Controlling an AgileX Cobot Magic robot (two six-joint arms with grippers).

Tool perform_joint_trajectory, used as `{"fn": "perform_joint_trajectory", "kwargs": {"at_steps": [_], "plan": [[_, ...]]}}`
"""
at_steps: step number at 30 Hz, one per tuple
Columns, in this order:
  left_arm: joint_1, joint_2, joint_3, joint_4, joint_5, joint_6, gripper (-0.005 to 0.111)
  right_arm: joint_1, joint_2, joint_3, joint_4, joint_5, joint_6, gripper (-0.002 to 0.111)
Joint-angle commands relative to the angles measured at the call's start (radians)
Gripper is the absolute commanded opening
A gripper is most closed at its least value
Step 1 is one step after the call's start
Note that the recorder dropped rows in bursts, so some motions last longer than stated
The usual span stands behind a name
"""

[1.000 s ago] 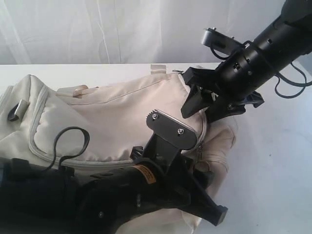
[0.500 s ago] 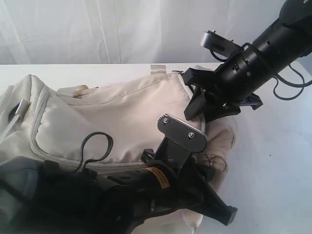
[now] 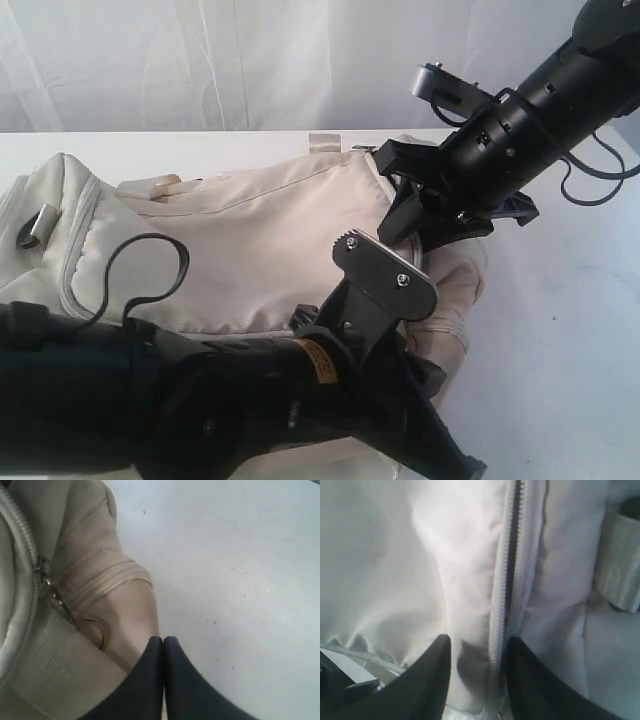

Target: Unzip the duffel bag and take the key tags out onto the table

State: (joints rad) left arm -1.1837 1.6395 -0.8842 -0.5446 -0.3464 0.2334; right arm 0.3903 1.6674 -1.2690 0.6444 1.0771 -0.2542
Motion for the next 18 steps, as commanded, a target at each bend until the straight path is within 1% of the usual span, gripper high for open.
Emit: {"fn": "perform_joint_trajectory", "kwargs": {"at_steps": [1,4,5,6,8,11,13,15,16,18], "plan": [[-0.004,-0.008,-0.002,0.0,0.026,0.058,0.017,-0.003,0.0,0.004,0.011,0.01,-0.015,0.035],[-0.004,-0.008,-0.002,0.0,0.018,0.108,0.045,-0.003,0.0,0.004,0.011,0.01,-0.015,0.035],[-0.004,-0.002,-0.002,0.0,-0.008,0.125,0.058,-0.003,0.0,0.004,0.011,0.01,-0.015,0.035],[-0.004,0.003,-0.002,0.0,-0.032,0.125,0.062,-0.003,0.0,0.004,0.011,0.01,-0.015,0.035],[-0.004,0.03,-0.002,0.0,-0.072,0.115,0.062,-0.003,0.0,0.004,0.011,0.013,-0.015,0.035],[-0.004,0.094,-0.002,-0.011,-0.082,0.115,0.061,-0.003,0.0,0.004,0.011,0.015,-0.015,0.035],[-0.004,0.099,-0.002,-0.043,-0.09,0.135,0.061,-0.003,0.0,0.004,0.011,0.015,-0.015,0.035],[-0.004,0.09,-0.002,-0.123,-0.113,0.23,0.061,-0.003,0.0,0.004,0.011,0.015,-0.015,0.035],[-0.004,0.088,-0.002,-0.188,-0.13,0.323,0.061,-0.003,0.0,0.004,0.011,0.015,-0.015,0.035],[-0.004,0.088,-0.002,-0.303,-0.157,0.441,0.061,-0.003,0.0,0.004,0.011,0.015,-0.015,0.035]]}}
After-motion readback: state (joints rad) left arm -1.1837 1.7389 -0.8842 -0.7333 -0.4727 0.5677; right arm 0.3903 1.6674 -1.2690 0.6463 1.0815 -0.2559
